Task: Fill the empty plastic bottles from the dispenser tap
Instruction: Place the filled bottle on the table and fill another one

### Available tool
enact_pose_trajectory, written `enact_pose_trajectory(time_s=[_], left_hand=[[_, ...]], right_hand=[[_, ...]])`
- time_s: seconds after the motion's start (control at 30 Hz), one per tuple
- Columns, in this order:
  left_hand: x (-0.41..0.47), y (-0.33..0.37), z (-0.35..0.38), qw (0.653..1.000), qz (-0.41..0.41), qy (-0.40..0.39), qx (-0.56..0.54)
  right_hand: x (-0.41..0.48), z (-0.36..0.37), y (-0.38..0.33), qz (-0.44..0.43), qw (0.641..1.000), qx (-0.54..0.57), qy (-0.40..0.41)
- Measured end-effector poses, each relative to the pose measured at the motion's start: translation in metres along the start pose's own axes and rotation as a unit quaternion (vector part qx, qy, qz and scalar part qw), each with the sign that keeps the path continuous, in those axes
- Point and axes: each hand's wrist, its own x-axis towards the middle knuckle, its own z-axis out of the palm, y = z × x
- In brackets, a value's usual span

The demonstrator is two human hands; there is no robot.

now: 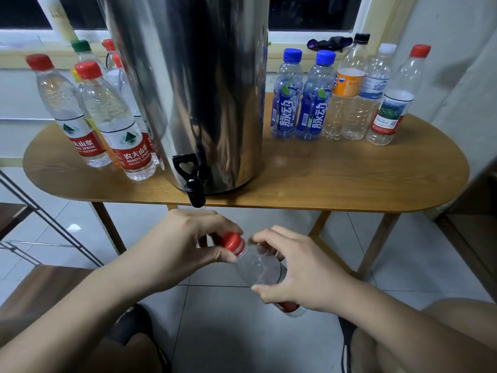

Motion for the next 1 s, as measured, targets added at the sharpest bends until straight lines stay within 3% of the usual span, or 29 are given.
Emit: enact_pose_trajectory(time_s=[0.2,0.4,0.63,1.0], left_hand=[[-0.002,-0.009,-0.008,0.999,-0.048,0.01,0.011],[-0.006,-0.047,-0.025,0.992,-0.109,-0.034,0.058],[-0.004,-0.082,-0.036,0.971,-0.189,0.087,0.122],[0.006,-0.11,-0.045,0.946,-0.229,0.164,0.161]], right_hand=[[0.007,0.006,0.0,-0.008,1.0,-0.002,0.01],[0.019,0.013,0.0,-0.013,0.999,0.008,0.028],[0.032,0.022,-0.005,-0.01,0.999,0.02,0.045],[0.056,0.044,-0.002,0.012,0.998,0.029,0.054]])
